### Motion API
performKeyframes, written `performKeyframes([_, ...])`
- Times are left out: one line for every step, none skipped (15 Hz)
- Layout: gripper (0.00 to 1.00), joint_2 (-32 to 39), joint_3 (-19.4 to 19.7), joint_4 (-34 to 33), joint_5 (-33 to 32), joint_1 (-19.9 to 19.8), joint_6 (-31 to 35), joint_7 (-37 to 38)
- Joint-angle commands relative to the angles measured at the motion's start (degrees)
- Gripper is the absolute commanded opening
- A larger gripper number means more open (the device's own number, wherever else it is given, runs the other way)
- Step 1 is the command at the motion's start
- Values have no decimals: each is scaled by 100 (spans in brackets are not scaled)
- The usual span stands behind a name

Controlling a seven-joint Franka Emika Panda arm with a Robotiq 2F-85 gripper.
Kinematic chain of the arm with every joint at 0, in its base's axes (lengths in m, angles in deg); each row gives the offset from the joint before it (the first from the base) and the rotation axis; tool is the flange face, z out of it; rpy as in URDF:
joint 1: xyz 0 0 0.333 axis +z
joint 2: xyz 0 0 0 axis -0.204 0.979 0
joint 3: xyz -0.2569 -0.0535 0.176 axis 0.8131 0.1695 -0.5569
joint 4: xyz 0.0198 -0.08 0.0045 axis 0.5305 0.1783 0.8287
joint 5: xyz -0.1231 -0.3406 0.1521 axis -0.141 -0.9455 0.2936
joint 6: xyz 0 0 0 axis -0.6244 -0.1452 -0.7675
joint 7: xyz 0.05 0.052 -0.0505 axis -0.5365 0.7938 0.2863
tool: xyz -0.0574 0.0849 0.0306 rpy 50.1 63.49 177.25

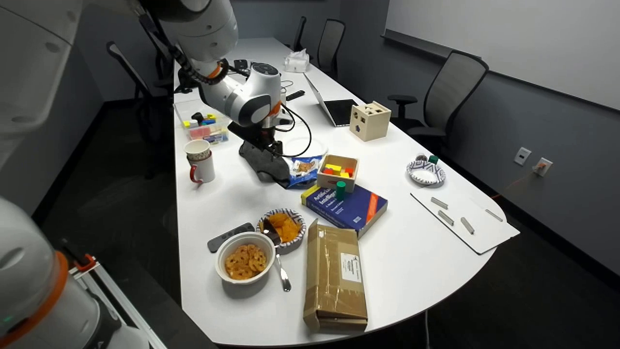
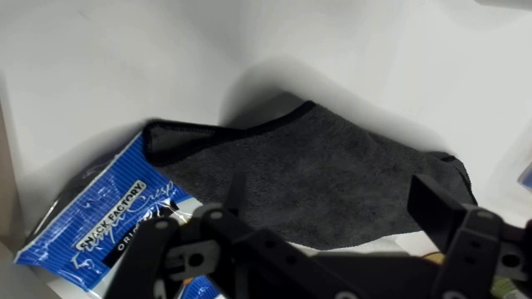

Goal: Use the black napkin to wipe the table

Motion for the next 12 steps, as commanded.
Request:
performKeyframes([100, 713, 124, -895, -499, 236, -104, 123])
performKeyframes([100, 882, 157, -1071, -617, 322, -101, 134])
performKeyframes([100, 1026, 177, -1237, -712, 391, -154, 155])
performKeyframes([100, 1182, 187, -1416, -788, 446, -187, 161])
performKeyframes([100, 1352, 204, -1605, -857, 512, -204, 176])
performKeyframes([100, 1467, 215, -1738, -901, 566, -237, 191])
performKeyframes([100, 1580, 226, -1879, -943, 608, -272, 197])
performKeyframes([100, 1703, 237, -2031, -979, 650, -296, 206])
performKeyframes([100, 1798, 253, -2155, -1003, 685, -331, 219])
performKeyframes([75, 1850, 273, -2236, -1019, 713, -370, 238])
performKeyframes([72, 1916, 289, -2331, -1038, 737, -400, 245])
performKeyframes([66, 1977, 297, -2408, -1058, 752, -416, 248])
